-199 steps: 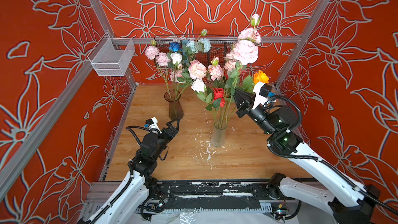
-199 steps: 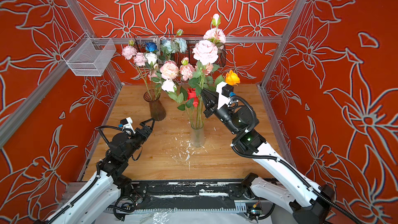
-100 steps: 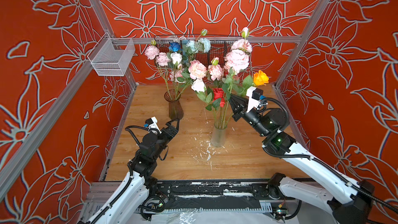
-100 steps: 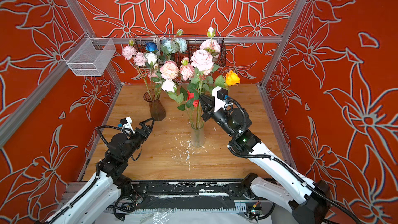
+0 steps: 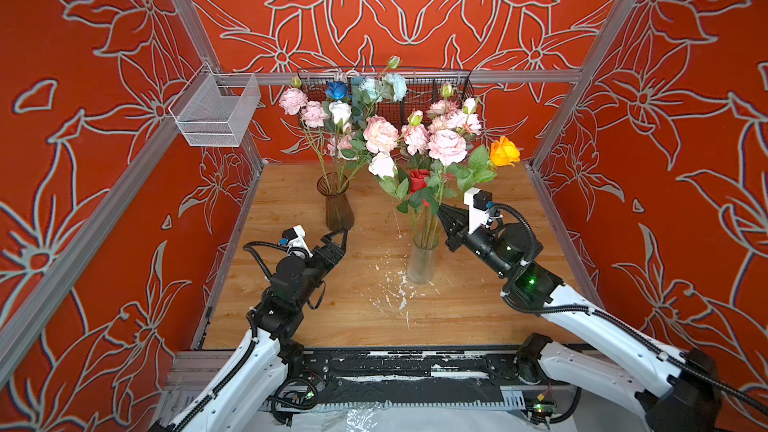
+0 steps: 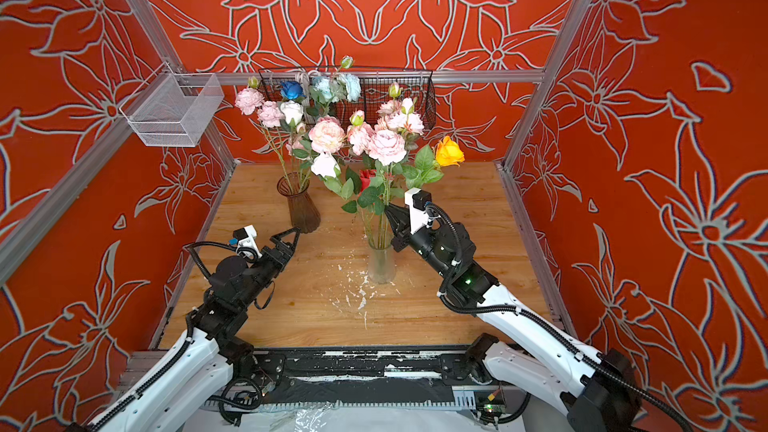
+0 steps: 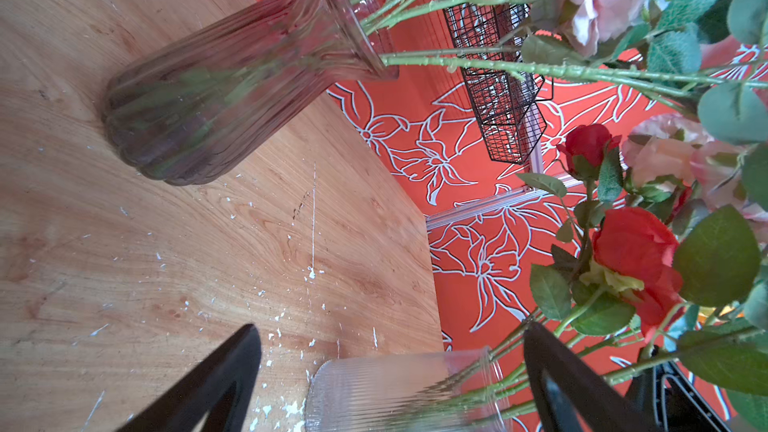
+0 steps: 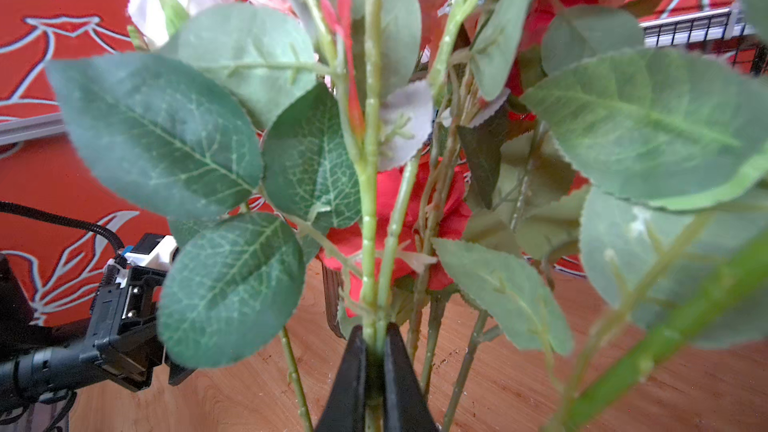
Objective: Arrange the flowers into the vase
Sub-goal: 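Carry the pink rose over the clear glass and lower its stem in, then open the right gripper and draw it back from the clear glass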
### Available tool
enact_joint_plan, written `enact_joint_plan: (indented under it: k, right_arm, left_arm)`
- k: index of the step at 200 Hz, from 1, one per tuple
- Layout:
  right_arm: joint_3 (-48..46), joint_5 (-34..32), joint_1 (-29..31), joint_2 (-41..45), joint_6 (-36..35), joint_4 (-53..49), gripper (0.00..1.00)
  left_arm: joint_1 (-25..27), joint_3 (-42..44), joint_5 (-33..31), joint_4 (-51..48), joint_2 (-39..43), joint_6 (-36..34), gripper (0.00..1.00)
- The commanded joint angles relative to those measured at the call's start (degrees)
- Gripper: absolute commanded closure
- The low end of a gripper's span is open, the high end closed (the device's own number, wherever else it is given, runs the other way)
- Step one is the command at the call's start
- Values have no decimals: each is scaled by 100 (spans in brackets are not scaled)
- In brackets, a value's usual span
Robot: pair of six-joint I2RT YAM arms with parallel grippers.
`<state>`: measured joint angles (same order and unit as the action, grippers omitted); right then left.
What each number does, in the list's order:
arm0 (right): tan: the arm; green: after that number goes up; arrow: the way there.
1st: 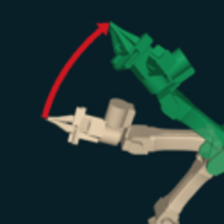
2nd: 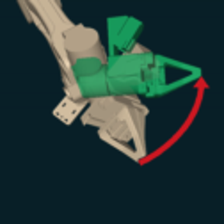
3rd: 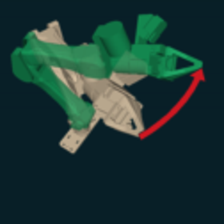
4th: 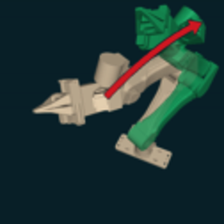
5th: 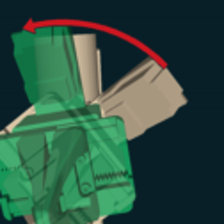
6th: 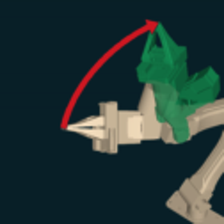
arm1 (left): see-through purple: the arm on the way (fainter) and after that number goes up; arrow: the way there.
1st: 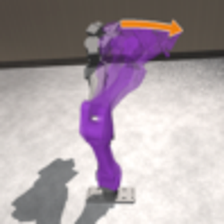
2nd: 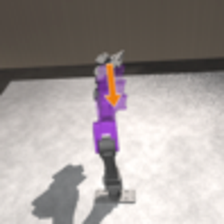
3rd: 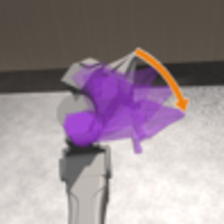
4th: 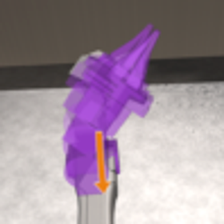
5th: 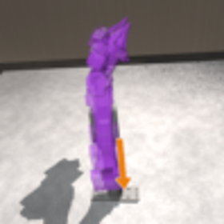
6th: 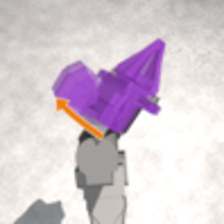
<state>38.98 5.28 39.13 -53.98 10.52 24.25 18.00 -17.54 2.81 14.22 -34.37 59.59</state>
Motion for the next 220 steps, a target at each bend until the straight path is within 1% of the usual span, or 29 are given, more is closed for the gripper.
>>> enact_joint_plan:
  k: [1,41,74,78,86,100,121,139,163,176,187,198,209,220]
  right_arm:
    - [-267,76,50,27,-92,-139,100]
    - [-458,79,59,-73,-138,-199,100]
    - [-522,66,68,7,-184,-493,80]
    - [-523,50,68,45,-186,-523,78]
    - [-523,12,76,122,-174,-596,71]
    - [-514,-40,86,343,-160,-743,63]
    - [-503,-70,88,633,-104,-860,58]
    - [-338,-57,109,820,-72,-1210,55]
    - [-179,-93,111,1161,-63,-1673,53]
    - [-70,-125,112,1430,-33,-2072,52]
    - [-11,-147,112,1684,-23,-2400,49]
    - [75,-294,112,1948,-11,-2812,43]
    - [135,-677,112,2182,103,-3162,35]
    - [117,-1059,111,2399,229,-3294,31]
  left_arm:
    - [-2,-38,9,132,-58,-18,2]
    - [3,-109,70,262,-215,18,2]
    - [6,-167,88,248,-263,3,2]
    - [0,-183,88,226,-259,2,2]
    - [6,-201,96,189,-255,0,2]
    - [5,-219,105,174,-246,0,2]
    - [4,-299,110,87,-213,-52,2]
    - [4,-398,88,-63,-168,-147,2]
    - [-2,-761,29,-606,-98,-427,2]
    - [10,-1159,-37,-1241,-111,-702,2]
    - [4,-1567,-68,-1852,-163,-1058,2]
    - [3,-1949,-61,-2375,-221,-1333,2]
    - [3,-2271,-55,-2715,-215,-1604,2]
    - [4,-2567,-110,-3018,-179,-1930,2]
